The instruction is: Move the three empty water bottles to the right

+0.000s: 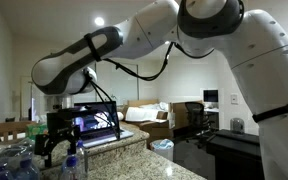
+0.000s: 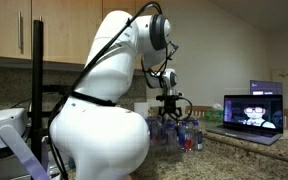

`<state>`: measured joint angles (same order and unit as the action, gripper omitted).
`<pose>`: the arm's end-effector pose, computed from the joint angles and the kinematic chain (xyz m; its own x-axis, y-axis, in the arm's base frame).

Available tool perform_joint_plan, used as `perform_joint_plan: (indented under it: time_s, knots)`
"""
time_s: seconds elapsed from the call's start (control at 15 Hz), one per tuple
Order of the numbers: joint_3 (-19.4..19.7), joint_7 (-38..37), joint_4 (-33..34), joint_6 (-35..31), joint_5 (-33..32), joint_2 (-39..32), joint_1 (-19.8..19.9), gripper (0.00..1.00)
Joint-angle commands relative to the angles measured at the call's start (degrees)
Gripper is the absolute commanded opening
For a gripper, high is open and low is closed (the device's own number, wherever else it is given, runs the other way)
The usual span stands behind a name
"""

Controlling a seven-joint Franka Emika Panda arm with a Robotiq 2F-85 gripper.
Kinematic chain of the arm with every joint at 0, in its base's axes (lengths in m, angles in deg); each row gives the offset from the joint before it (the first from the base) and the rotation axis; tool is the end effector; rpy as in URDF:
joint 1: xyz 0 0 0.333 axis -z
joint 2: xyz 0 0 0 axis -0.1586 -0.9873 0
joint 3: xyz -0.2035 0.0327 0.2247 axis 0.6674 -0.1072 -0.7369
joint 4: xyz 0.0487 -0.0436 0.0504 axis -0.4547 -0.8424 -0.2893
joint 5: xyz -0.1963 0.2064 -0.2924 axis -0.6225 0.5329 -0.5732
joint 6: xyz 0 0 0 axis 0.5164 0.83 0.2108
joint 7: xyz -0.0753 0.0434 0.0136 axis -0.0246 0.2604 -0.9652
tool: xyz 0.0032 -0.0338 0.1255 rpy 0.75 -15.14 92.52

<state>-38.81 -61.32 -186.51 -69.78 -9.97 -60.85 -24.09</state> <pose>0.5765 0.2952 0.3543 0.9065 0.4201 -0.0422 0.4203 -0.9074 -0.0045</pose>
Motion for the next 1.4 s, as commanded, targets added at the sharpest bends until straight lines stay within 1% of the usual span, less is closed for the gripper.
perform_joint_plan:
  time_s: [0.0, 0.13, 0.33, 0.4, 0.47, 0.53, 0.6, 0.8, 1.07, 1.13, 1.2, 1.33]
  knots:
    - [0.7, 1.1, -4.6, -1.5, 2.6, 2.2, 0.7, 1.0]
    - [0.8, 2.2, -6.5, -3.2, 3.7, 2.1, 1.2, 1.0]
    - [1.2, 1.1, -9.6, -5.3, 3.9, 3.0, 1.1, 1.0]
    - [1.4, 0.4, -9.6, -5.7, 3.6, 2.7, 1.0, 0.75]
    - [1.6, -0.1, -10.2, -6.2, 3.4, 3.1, 0.9, 0.73]
    - [1.8, -1.1, -11.0, -6.6, 2.9, 4.1, 0.7, 0.67]
    - [1.9, -1.7, -11.5, -6.8, 2.4, 4.9, 0.5, 0.59]
    - [1.9, -3.0, -11.1, -6.1, 0.8, 6.0, -0.4, 0.41]
    - [1.8, -4.7, -10.1, -5.1, -0.8, 6.4, -1.3, 0.13]
    - [1.8, -5.0, -9.9, -4.9, -1.0, 6.4, -1.4, 0.11]
    - [1.9, -5.1, -9.6, -4.5, -1.0, 6.2, -1.4, 0.14]
    - [2.1, -4.9, -8.8, -2.8, -0.8, 6.7, -1.0, 0.14]
